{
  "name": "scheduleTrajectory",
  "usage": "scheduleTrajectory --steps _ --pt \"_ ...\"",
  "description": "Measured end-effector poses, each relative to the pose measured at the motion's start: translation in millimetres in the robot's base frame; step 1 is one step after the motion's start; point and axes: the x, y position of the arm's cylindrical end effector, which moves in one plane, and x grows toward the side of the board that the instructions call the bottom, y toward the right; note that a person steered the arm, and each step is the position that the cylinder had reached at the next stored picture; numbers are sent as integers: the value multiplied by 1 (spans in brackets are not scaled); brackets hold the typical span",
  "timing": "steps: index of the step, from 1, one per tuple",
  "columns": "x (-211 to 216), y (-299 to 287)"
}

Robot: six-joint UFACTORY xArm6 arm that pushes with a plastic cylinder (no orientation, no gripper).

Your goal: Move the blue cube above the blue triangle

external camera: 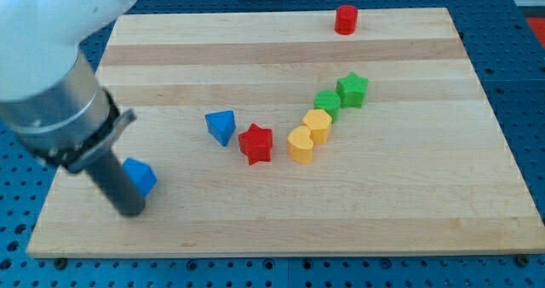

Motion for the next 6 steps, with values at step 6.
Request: scheduleTrajectory --steps 6 --pt "-109 -44"
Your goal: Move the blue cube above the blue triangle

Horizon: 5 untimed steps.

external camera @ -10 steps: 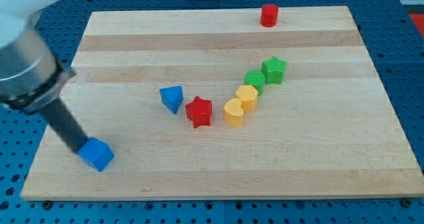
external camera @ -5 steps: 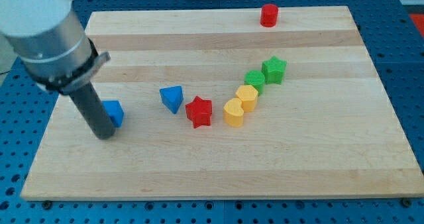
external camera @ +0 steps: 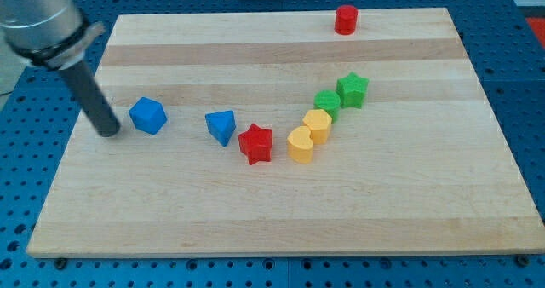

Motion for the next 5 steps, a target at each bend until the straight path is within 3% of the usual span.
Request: scheduleTrajectory --steps 2,3,4,5 --pt "-27 52" --pt "-37 14" --pt "-67 12" --pt "-70 44"
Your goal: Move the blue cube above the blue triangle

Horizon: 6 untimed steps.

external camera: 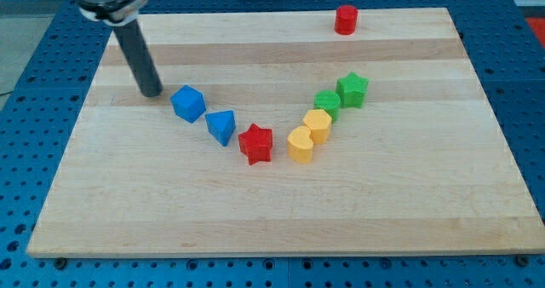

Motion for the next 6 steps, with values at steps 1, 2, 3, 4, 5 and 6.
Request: scheduleTrajectory --steps 1,2,3,4,5,6 --pt "4 33" --pt "4 58" --pt "9 66" --pt "0 59" --pt "-11 37" --pt "4 34"
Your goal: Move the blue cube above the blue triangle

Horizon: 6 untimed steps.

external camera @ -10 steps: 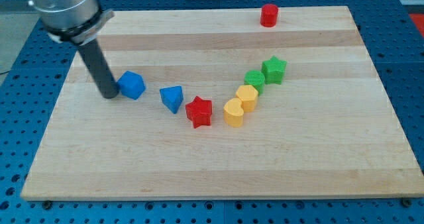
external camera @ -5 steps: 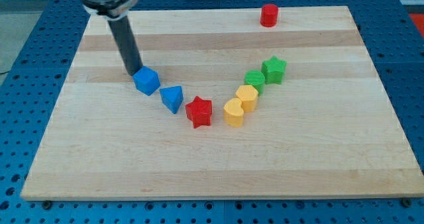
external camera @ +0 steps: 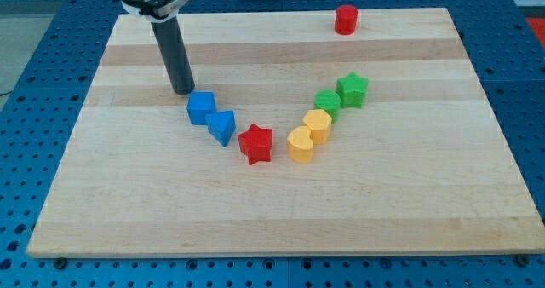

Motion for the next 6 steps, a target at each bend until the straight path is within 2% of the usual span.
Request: scheduleTrajectory --steps 1,3,5,6 --pt "25 0" --pt "47 16" --pt "52 24" --pt "35 13"
